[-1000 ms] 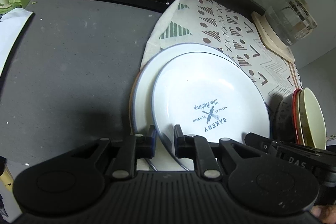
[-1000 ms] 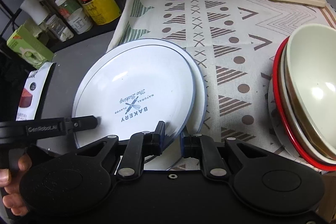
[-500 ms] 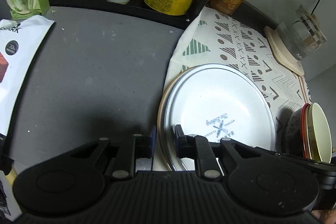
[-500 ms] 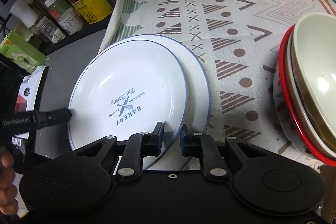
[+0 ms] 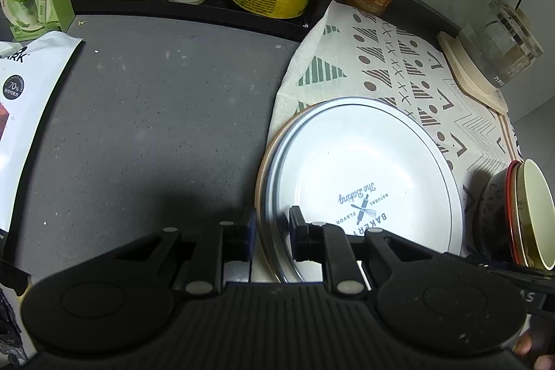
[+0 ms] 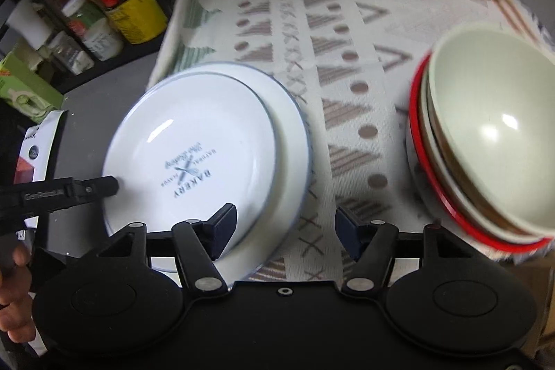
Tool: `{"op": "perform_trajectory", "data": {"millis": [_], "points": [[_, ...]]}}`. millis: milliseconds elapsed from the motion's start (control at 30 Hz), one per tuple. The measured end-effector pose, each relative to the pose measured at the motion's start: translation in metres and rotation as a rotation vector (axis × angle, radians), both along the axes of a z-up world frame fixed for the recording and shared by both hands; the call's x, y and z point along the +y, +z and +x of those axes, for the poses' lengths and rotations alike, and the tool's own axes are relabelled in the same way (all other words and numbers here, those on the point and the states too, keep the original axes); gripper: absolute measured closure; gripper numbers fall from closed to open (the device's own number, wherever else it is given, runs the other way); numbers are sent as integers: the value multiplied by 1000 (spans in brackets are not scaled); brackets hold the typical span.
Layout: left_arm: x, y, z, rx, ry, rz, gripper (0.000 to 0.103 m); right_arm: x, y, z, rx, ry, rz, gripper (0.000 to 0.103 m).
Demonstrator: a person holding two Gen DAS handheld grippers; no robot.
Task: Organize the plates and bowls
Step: 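Lower the 'Bakery' plate onto the stack and open both grippers, then move both grippers to the red bowl holding the green bowls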
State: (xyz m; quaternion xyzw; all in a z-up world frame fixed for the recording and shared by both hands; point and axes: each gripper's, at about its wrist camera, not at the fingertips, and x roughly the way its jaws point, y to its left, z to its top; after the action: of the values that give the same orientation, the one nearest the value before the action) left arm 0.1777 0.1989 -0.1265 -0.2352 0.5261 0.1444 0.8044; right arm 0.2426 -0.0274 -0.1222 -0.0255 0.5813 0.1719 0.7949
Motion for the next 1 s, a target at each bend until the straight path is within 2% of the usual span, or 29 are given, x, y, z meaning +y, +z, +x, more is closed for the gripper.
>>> {"op": "perform_trajectory", "data": {"millis": [67,133,200,433,600,667,767,800,867,1000], "points": [[0,0,0,4,4,-6,86,-1,-8,1,24,-18,7,43],[0,1,0,5,1,-3,86,-1,-12,1,39,-27,45,52],[1,2,-1,3,1,6,82,2,-12,2,51,-29,74,68],[2,12,3,-5,10,23,72,4,-12,4,51,-42,74,71],[-6,22,11,-23,-8,55,51,1,-12,3,47,-46,85,75],[-10,26,14,-31,-16,57,45,-3,-9,2,46,-48,87,76],[-18,32,20,-47,-28,59,40,-6,-2,3,44,-54,87,71],[-21,34,22,-50,-34,62,39,-8,2,4,38,-56,94,64],[-26,37,25,-56,-47,60,38,-11,13,3,10,-55,111,56],[-37,45,33,-74,-77,53,37,-20,34,3,-31,-52,140,55]]}}
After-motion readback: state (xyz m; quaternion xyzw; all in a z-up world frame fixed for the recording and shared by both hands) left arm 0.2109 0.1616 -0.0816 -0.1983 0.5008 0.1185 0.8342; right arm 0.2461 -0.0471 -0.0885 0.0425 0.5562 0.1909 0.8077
